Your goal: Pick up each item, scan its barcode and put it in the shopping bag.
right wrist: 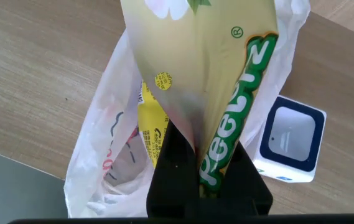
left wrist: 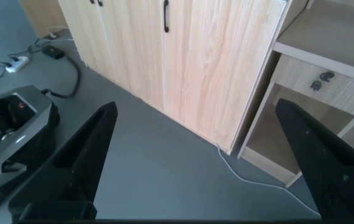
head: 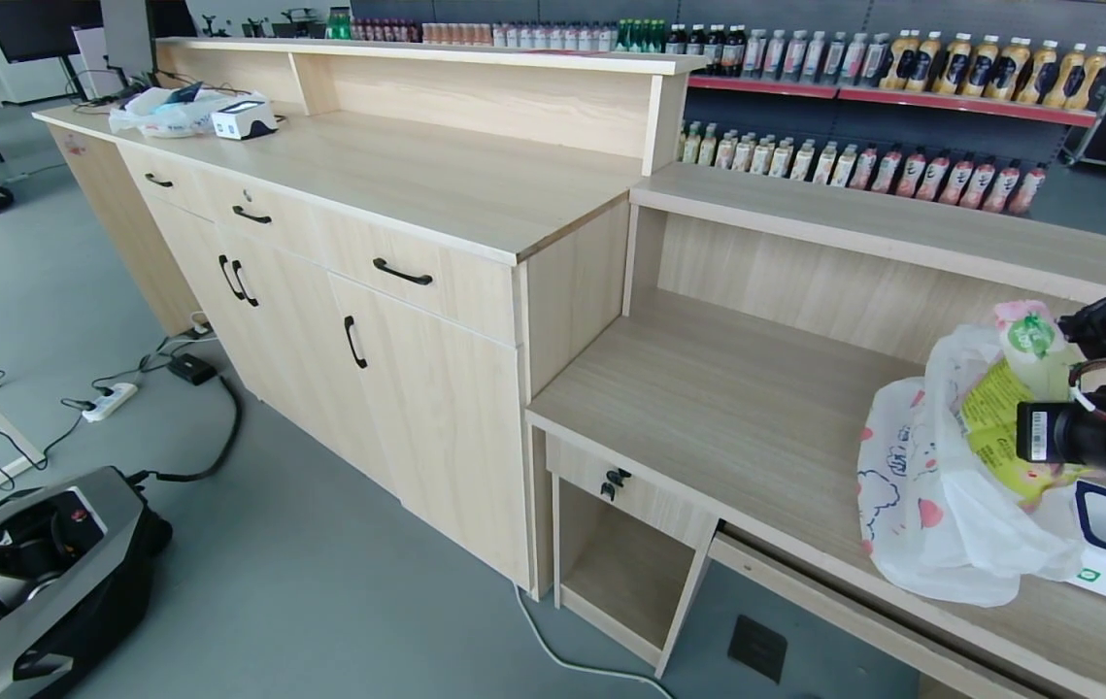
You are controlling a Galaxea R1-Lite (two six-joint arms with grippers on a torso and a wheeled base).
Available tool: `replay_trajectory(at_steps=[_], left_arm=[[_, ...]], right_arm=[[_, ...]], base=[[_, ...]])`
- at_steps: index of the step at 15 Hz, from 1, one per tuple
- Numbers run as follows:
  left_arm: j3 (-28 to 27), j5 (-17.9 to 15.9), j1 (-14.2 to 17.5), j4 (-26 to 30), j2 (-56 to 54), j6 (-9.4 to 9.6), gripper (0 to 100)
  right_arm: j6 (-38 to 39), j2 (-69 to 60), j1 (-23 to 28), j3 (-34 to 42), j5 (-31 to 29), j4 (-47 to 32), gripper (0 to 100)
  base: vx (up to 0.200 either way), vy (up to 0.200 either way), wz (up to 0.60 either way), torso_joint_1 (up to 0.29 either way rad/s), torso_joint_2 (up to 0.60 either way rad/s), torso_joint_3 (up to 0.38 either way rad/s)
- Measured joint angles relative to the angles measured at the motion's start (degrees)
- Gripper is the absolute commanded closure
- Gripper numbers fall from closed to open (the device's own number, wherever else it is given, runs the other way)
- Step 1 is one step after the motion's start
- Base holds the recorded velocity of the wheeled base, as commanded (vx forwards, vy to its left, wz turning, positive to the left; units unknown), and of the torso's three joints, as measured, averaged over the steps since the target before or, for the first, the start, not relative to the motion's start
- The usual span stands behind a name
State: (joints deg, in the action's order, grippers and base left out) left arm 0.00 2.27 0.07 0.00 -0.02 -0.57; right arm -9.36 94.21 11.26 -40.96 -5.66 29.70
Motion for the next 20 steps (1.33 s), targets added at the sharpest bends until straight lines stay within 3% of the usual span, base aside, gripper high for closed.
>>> replay_trajectory(at_steps=[19,20], left_arm=[[0.0,-0.02,0.0,0.0,0.0,0.0,0],[0.0,0.0,0.0,0.0,0.0,0.0,0]], right_arm=[[-0.02,6.92,-1.45,0.59,-0.04,4.88,100],[-0.02,6.95,-1.38,0.69,-0.02,4.9,0]], base=[[0.0,0.0,0.0,0.0,0.0,0.0],[0.0,0.0,0.0,0.0,0.0,0.0]])
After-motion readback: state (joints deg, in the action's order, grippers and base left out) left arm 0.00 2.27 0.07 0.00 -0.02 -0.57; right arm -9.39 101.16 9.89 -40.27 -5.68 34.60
